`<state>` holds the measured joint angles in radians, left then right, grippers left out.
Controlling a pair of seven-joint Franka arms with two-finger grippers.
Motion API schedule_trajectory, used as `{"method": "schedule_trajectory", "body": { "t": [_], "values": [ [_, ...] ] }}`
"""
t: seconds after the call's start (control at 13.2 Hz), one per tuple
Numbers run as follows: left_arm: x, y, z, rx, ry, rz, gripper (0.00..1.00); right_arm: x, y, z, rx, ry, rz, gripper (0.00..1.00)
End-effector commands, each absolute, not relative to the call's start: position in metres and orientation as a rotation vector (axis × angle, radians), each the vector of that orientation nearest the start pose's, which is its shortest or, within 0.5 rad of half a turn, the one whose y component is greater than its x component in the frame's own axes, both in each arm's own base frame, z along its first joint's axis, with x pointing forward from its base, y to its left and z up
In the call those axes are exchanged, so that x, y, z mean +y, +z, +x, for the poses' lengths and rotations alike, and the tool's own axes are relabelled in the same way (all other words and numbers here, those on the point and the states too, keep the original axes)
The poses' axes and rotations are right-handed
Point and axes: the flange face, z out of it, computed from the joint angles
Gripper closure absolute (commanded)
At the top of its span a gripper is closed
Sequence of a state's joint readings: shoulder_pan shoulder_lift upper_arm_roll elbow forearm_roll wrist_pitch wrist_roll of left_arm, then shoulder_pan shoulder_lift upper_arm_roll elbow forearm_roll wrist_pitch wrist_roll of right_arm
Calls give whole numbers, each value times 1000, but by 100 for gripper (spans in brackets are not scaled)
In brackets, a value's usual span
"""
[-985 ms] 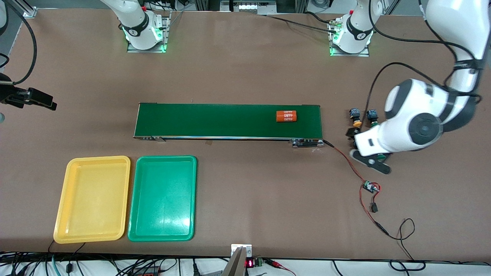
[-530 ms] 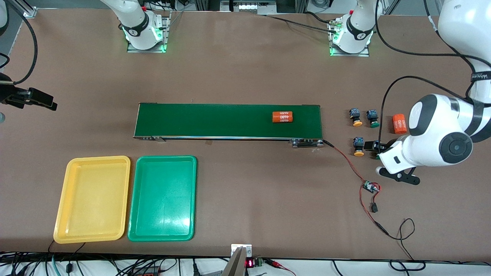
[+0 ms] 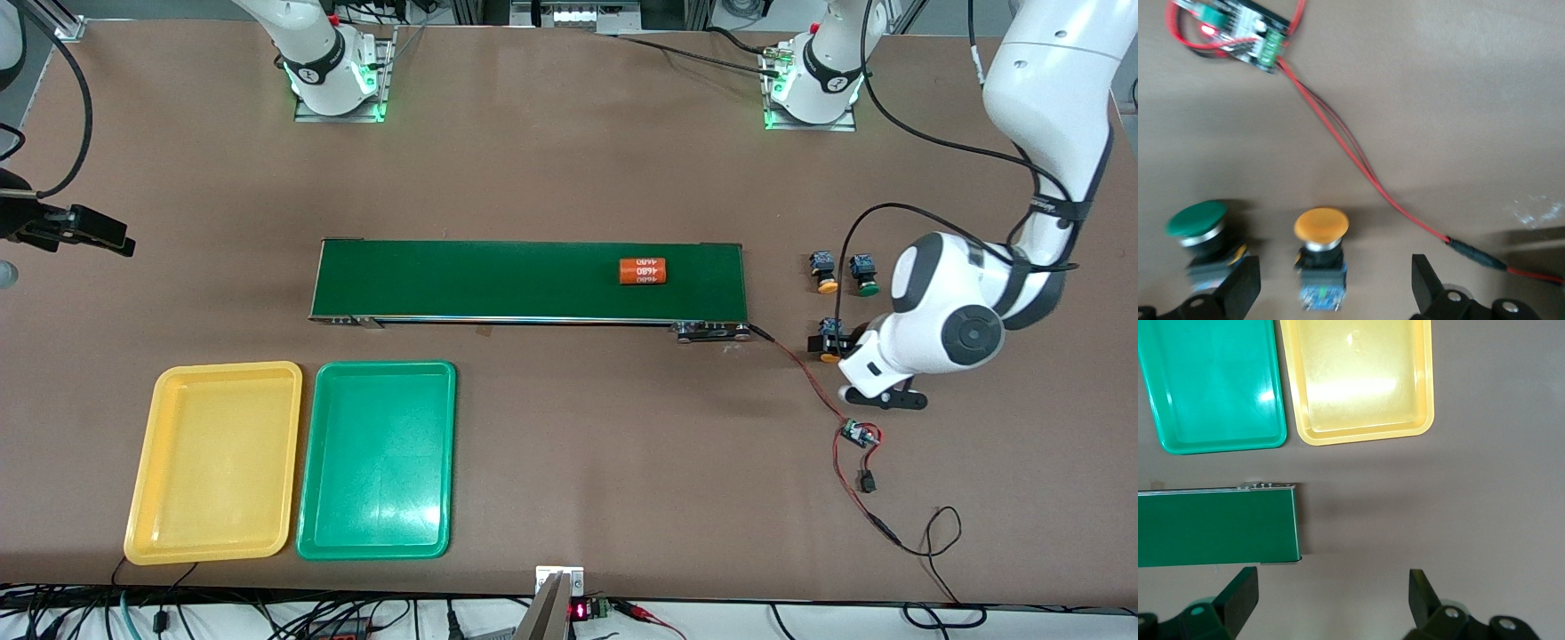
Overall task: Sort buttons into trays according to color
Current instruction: 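Lower the left gripper and grasp a yellow-capped button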
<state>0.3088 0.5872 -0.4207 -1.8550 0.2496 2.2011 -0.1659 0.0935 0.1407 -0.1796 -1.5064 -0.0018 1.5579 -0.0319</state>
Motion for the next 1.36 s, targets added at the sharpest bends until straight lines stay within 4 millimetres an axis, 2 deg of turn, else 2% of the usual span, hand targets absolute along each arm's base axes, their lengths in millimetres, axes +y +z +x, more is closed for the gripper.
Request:
{"method": "schedule_trajectory", "body": {
  "t": [0.0,0.08,0.3,0.53,0.68,0.83,0.98,1.14,1.21,1.29],
  "values": [
    [-37,207,588,98,223,-3130,1,-49,571,593,101,137,-3159,0],
    [-30,203,583,83,234,-3130,1,-45,568,594,100,147,-3162,0],
    [-31,198,570,87,246,-3126,3,-43,566,595,101,146,-3155,0],
    [-36,183,556,11,233,-3139,16,-45,563,596,108,153,-3155,0],
    [-38,179,556,-9,233,-3144,37,-42,563,596,98,156,-3155,0],
    [-37,180,558,26,219,-3129,65,-37,563,597,86,155,-3156,0],
    [-34,190,565,45,182,-3114,73,-43,563,596,98,158,-3155,0],
    [-35,213,571,49,140,-3098,75,-45,562,596,103,157,-3146,0],
    [-40,225,573,57,144,-3082,75,-44,562,596,104,156,-3141,0],
    [-54,242,573,88,163,-3064,75,-44,562,596,104,159,-3141,0]
  ]
}}
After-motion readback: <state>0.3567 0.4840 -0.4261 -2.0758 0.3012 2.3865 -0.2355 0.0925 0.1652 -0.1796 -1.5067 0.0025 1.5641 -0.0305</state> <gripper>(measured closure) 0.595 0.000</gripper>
